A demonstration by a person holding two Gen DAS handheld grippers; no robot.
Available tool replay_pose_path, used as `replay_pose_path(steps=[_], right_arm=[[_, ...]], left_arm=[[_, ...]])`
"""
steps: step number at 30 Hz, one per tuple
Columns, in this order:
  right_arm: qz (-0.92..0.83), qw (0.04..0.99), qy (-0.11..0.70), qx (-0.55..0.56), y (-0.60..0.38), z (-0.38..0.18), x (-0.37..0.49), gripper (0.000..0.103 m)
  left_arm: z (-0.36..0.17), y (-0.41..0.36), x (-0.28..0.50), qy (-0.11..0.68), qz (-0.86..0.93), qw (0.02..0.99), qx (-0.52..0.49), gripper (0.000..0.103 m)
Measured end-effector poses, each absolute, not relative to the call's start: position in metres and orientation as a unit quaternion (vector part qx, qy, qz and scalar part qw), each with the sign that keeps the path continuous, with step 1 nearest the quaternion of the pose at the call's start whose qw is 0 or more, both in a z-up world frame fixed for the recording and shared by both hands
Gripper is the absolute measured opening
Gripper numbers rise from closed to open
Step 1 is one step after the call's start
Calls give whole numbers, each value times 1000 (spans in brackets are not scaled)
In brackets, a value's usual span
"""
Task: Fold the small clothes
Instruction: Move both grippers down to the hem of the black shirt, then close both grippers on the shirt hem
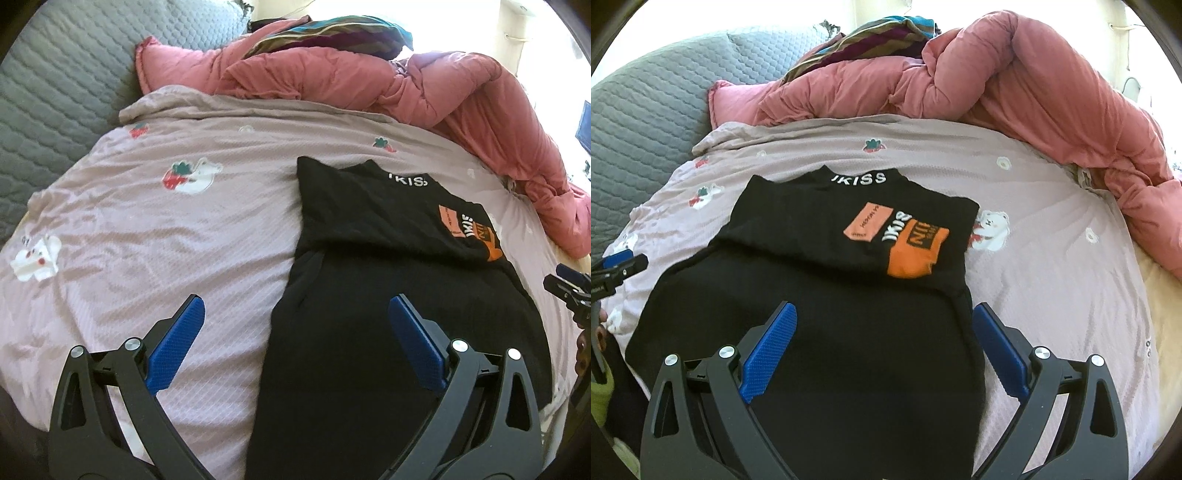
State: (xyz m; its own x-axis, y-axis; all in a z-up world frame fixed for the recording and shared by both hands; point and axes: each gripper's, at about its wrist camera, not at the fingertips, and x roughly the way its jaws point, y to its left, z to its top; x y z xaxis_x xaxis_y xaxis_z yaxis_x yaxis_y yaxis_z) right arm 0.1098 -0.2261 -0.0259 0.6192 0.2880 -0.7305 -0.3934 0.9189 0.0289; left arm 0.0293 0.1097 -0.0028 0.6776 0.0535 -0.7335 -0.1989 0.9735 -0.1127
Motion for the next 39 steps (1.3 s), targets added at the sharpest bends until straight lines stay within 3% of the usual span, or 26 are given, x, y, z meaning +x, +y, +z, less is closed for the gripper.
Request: replay_pose_path(steps=[11, 12, 13, 15, 17, 24, 39], right_arm=[[192, 891, 407, -64, -236, -37, 93, 95], [192, 890, 409, -66, -237, -38, 91, 95], [192, 889, 409, -67, -238, -39, 90, 95], [191, 889, 412, -66, -242, -40, 87, 95], [188, 889, 414, -66, -246, -42, 84, 95], [178, 885, 426, -60, -267, -50, 74, 95], [187, 869, 457, -30, -305, -59, 50, 95]], left_arm=[[-28, 123, 0, 424, 70, 897, -103, 92], [-31, 123, -1, 427, 68, 896, -103, 88], [-34, 122, -3, 432, 60, 894, -106, 77], [-40, 122, -7, 440, 48, 889, -117, 69], [-46, 119, -9, 448, 38, 885, -122, 67], [-60, 111, -16, 468, 10, 873, -137, 32], [-65, 110, -18, 473, 5, 869, -144, 30]])
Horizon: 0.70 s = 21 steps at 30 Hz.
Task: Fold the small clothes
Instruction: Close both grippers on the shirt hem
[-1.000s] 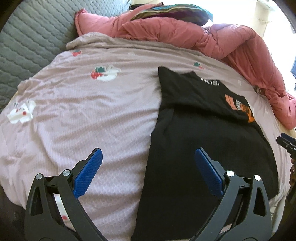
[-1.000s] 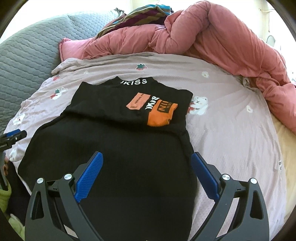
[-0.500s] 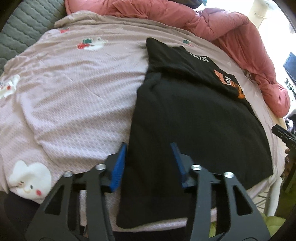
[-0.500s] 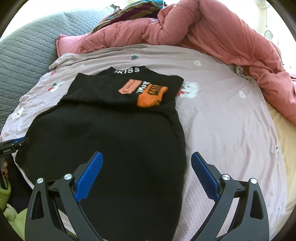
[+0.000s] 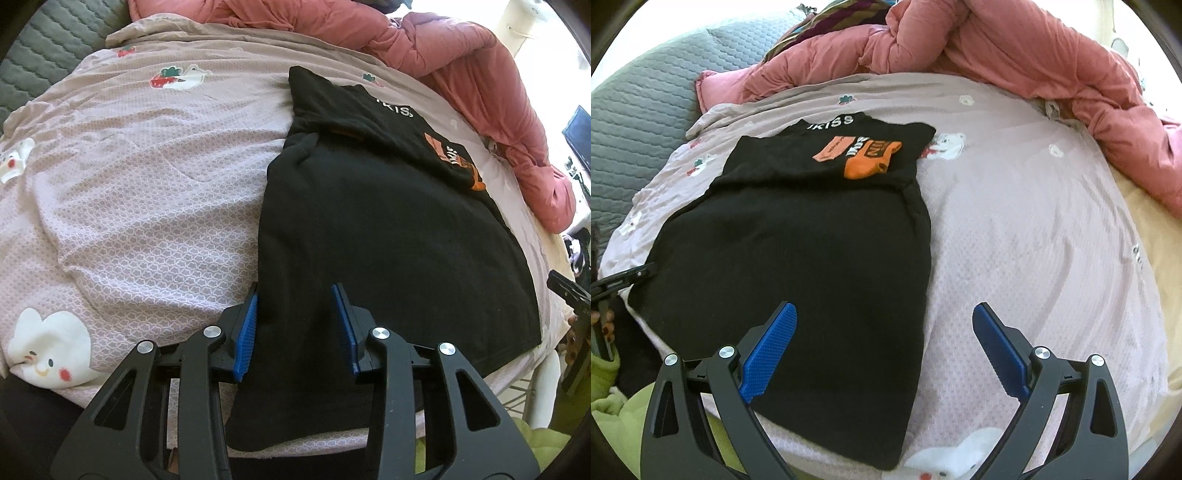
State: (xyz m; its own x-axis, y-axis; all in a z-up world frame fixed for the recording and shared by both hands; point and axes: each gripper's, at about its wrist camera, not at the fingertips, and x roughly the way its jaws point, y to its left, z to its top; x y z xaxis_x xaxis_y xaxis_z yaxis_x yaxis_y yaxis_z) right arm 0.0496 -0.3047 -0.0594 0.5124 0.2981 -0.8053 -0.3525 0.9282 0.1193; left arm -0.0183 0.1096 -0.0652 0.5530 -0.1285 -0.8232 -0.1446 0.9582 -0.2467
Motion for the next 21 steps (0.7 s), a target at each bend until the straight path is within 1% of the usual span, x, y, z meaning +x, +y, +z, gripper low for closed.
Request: replay_pose_path(steps=[3, 4, 5, 6, 8, 9, 10, 13, 15, 21], right_arm=[[203, 859, 470, -19, -306, -64, 46, 94], [208, 857, 471, -17, -306, -65, 45, 91], [212, 855, 474, -14, -306, -67, 44, 87], [213, 853, 476, -14, -306, -68, 44, 81], [216, 849, 482, -10, -306, -72, 44, 76], [216, 847, 485, -10, -306, -74, 45, 72], [216, 846, 488, -9, -306, -76, 45, 65], [216, 842, 494, -9, -307, -81, 48, 56], [218, 841, 494, -9, -308, -84, 49, 52], [211, 839, 502, 7, -316, -92, 59, 51]], left_arm=[[-64, 110, -19, 471, 1, 870, -149, 30], [-63, 110, -19, 470, -2, 869, -153, 30], [-63, 111, -20, 468, -4, 869, -158, 29], [-63, 112, -20, 468, -3, 869, -159, 26], [-64, 111, -20, 470, -3, 868, -160, 26], [-64, 111, -20, 470, -2, 868, -159, 26], [-64, 111, -20, 471, -2, 868, -158, 26], [-65, 110, -19, 472, 0, 867, -158, 26], [-65, 110, -19, 473, 0, 867, -157, 26], [-67, 110, -18, 476, 2, 865, -156, 26]])
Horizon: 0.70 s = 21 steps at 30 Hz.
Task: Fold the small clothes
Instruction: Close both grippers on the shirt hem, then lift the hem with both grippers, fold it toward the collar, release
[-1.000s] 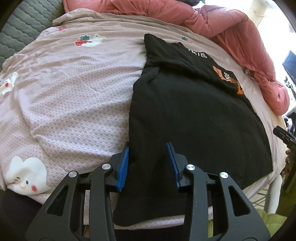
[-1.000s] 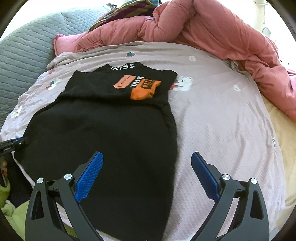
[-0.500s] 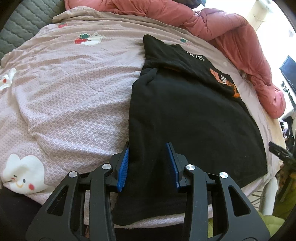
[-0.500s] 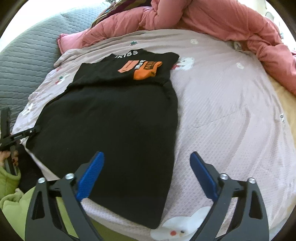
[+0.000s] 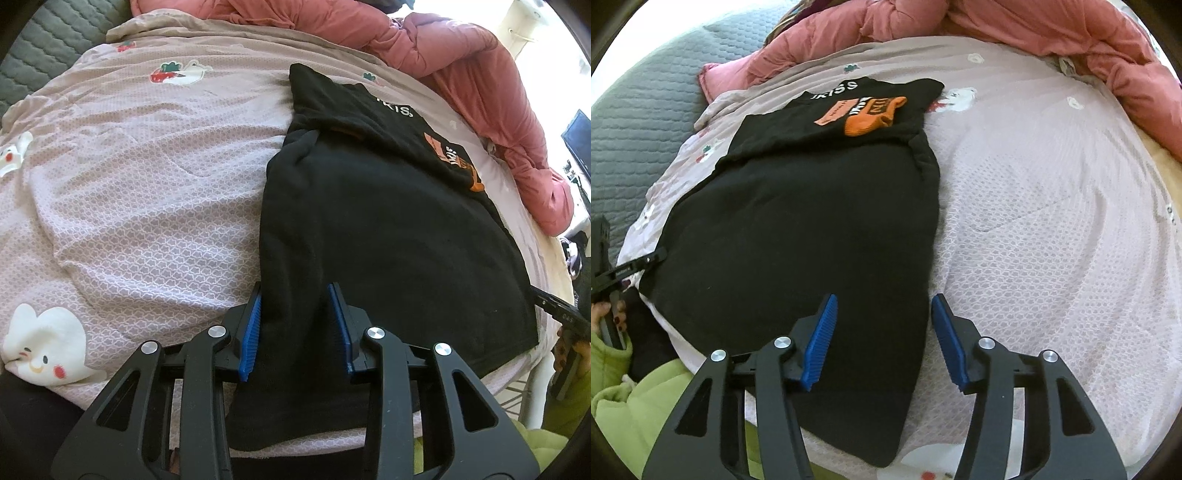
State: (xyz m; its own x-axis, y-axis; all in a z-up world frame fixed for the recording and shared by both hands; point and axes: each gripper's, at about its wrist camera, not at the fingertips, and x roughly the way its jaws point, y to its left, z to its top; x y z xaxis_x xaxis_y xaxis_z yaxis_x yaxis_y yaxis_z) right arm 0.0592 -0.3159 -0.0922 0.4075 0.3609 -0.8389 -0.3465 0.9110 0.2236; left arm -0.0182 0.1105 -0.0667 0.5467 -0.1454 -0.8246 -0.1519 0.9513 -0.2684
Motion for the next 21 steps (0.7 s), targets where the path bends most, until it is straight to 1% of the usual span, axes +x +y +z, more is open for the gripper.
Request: replay_pose_path(steps=[2, 3, 4, 5, 8, 11, 12, 13, 14, 15, 16, 17, 21], right_arm=[[214, 838, 502, 9, -317, -94, 61, 49], [218, 838, 501, 8, -316, -94, 62, 45], [222, 837, 500, 7, -315, -94, 62, 39], [227, 835, 501, 7, -313, -95, 62, 37], [236, 833, 500, 5, -313, -99, 64, 36], [243, 827, 506, 33, -319, -106, 69, 35], [243, 828, 504, 29, -319, -105, 69, 30], [243, 830, 501, 23, -318, -103, 68, 23], [246, 832, 497, 19, -319, -100, 67, 18], [247, 833, 494, 20, -320, -97, 66, 12], [249, 834, 492, 21, -322, -95, 66, 9], [253, 835, 488, 23, -323, -92, 65, 8], [263, 843, 470, 21, -326, -77, 63, 7]], left_arm=[[-67, 110, -18, 477, 3, 865, -154, 26], [-67, 110, -18, 477, 3, 865, -155, 26], [-68, 110, -17, 478, 4, 865, -154, 26], [-68, 110, -17, 478, 4, 865, -153, 26], [-71, 110, -15, 480, 6, 863, -156, 26], [-73, 111, -14, 480, 8, 863, -156, 26], [-73, 110, -14, 480, 8, 863, -155, 26], [-73, 110, -14, 480, 9, 864, -154, 26], [-72, 109, -14, 480, 12, 864, -150, 25], [-72, 108, -13, 480, 15, 865, -147, 20], [-71, 107, -13, 479, 15, 866, -144, 10], [-69, 106, -13, 477, 14, 867, -142, 6], [-59, 104, -15, 463, 7, 875, -139, 4]])
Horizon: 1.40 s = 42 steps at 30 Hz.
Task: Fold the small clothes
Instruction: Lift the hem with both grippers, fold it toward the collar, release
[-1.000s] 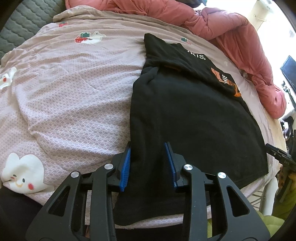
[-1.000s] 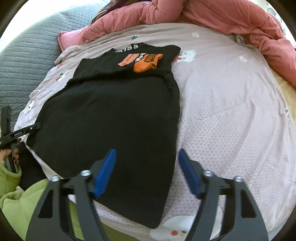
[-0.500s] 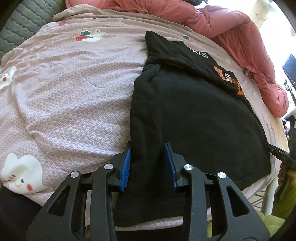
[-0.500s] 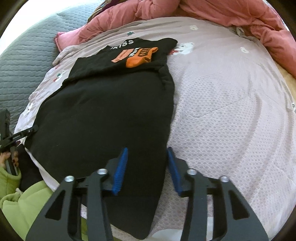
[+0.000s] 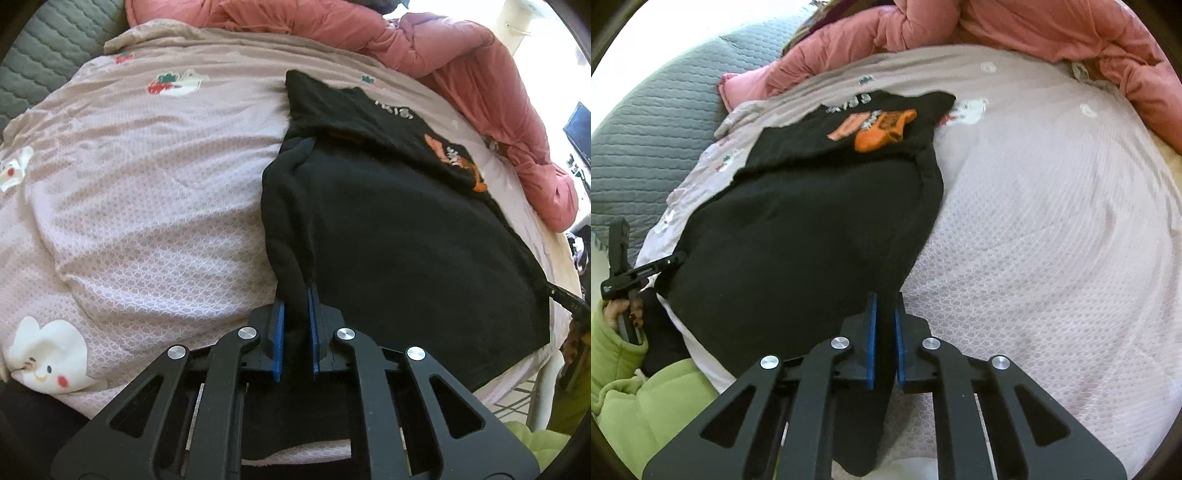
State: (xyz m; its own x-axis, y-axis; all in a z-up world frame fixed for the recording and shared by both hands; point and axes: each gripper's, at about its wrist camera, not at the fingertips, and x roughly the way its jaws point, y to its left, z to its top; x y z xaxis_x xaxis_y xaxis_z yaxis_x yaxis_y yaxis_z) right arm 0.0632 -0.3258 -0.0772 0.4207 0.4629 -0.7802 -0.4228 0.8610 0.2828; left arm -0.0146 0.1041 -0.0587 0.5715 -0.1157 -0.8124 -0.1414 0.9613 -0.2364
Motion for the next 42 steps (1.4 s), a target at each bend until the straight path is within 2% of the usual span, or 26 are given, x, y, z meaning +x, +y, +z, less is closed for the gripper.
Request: replay_pose_path(steps=[9, 18, 31, 42], right_arm=[[288, 855, 430, 41, -330, -50, 68, 7], [285, 876, 385, 58, -332, -23, 95, 7], [255, 890, 367, 90, -326, -18, 167, 7], [213, 886, 401, 91, -314, -51, 223, 7]], left_arm=[[-9, 101, -8, 412, -7, 899, -146, 4], [10, 114, 26, 399, -2, 900, -178, 4], [20, 123, 95, 397, 18, 899, -184, 4], [-5, 126, 155, 416, 41, 895, -156, 4]])
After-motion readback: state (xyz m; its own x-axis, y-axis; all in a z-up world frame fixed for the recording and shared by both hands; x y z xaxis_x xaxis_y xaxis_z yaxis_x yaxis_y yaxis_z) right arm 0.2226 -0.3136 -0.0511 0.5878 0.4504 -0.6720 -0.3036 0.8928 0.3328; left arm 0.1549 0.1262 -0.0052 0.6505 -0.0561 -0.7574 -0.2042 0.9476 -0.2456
